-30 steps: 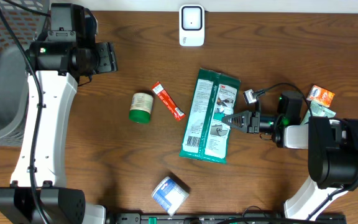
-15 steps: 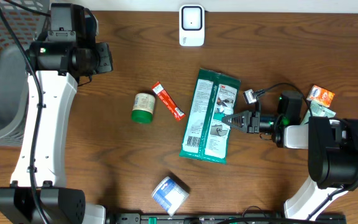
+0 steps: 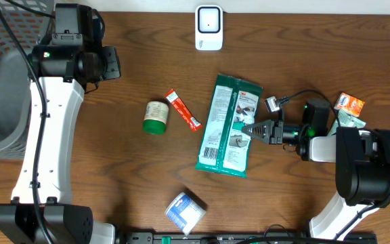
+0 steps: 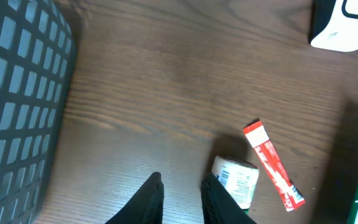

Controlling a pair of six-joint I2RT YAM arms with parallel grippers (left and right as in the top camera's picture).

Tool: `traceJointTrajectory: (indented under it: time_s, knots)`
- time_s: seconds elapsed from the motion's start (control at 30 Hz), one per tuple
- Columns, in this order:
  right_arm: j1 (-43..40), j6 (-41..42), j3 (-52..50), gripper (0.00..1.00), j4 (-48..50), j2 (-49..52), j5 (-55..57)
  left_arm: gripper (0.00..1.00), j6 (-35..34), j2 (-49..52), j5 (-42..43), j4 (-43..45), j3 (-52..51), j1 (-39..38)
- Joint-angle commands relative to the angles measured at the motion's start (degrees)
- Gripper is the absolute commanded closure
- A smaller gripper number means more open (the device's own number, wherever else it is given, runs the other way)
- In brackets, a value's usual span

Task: Scan the item barcode
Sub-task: 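Drag the gloves pack rightward across the table with the right gripper, then lift the gloves pack and swing it up to the right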

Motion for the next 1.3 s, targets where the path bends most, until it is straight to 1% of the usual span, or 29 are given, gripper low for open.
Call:
traceJointTrajectory:
  time_s: [0.0,0.03,0.13,0.2,0.23,0.27,0.37,0.4,0.87,1.27]
  knots:
    - [-0.28,5.99,-0.20,0.99,4.15,0.74,-0.90,0.61,0.11,0.72,-0.76,-0.17,-0.09,0.15]
    - [-0.31,8.04,-0.17,0.99,6.86,0.74,-1.31,0.53,0.11,0.72,-0.76,-0.17,-0.09,0.15]
    - [-0.28,15.93,-0.17,0.99,15.85,0.74,-2.01,0.53,0.11,0.72,-0.76,-0.17,-0.09,0.15]
    - [-0.28,20.13,-0.17,0.99,20.87,0.74,-2.01,0.41,0.11,0.72,-0.76,-0.20,-0.09,0.15]
    - [-0.28,21.55,-0.17,0.99,22.51,0.74,-2.01,0.33,0.11,0.72,-0.76,-0.20,-0.09,0.15]
    - [-0.28,22.71,-0.17,0.99,23.78,0.74,-2.01,0.27,0.11,0.72,-0.76,-0.20,-0.09,0.15]
    - [-0.13,23.52,-0.17,0.99,24.59,0.74,-2.01,0.20,0.11,0.72,-0.76,-0.17,-0.09,0.15]
    - [-0.02,23.52,-0.20,0.99,24.57,0.74,-2.01,0.13,0.11,0.72,-0.76,-0.17,-0.09,0.15]
    - [0.42,23.17,-0.20,0.99,24.59,0.74,-2.01,0.13,0.11,0.72,-0.76,-0.17,-0.09,0.15]
    - [0.50,20.55,-0.22,0.99,24.55,0.74,-2.01,0.12,0.11,0.72,-0.76,-0.17,-0.09,0.15]
